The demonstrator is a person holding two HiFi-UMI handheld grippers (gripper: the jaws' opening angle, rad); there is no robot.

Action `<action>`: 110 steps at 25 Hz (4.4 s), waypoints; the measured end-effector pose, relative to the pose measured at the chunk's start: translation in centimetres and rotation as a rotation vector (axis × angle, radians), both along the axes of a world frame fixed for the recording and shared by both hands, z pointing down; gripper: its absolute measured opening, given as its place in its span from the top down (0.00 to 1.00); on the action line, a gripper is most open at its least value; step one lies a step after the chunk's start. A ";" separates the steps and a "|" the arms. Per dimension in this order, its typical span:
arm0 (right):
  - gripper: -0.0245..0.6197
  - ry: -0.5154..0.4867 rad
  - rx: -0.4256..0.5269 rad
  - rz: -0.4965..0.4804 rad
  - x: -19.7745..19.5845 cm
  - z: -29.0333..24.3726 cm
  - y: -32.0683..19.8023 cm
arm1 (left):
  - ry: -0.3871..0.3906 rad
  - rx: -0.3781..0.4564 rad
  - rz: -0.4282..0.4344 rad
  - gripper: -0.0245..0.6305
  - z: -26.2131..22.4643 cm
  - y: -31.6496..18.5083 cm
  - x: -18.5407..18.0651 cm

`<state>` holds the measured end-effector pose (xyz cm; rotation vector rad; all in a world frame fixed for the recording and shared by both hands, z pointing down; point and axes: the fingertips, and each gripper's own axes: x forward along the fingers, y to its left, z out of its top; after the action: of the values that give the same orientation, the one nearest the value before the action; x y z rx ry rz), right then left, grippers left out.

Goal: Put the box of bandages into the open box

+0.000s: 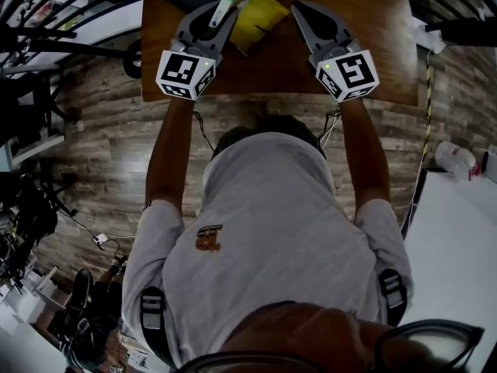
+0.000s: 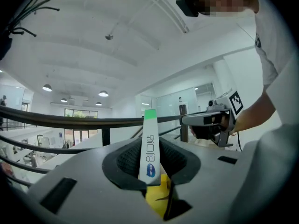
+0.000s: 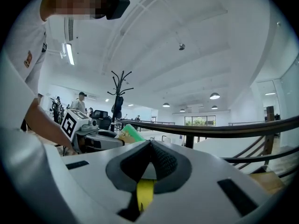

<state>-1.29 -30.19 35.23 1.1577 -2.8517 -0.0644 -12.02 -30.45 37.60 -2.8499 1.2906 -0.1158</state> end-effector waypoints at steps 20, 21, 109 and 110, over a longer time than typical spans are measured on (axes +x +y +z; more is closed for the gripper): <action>0.91 0.009 -0.061 -0.049 1.9 3.5 -6.0 | -0.325 -0.305 0.042 0.80 12.7 -7.2 4.2; 0.91 0.011 -0.063 -0.050 2.0 3.7 -6.2 | -0.337 -0.316 0.043 0.80 13.2 -7.4 4.3; 0.91 -0.170 0.026 -0.131 -0.6 -4.0 2.4 | 0.184 0.154 -0.017 0.93 -8.6 2.2 5.0; 0.91 -0.171 0.030 -0.129 -0.5 -4.1 2.6 | 0.185 0.161 -0.018 0.93 -8.7 2.4 5.0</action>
<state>-1.77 -27.56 31.11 1.0302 -3.0833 -0.0143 -7.04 -28.02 28.89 -2.7661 1.2891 0.2465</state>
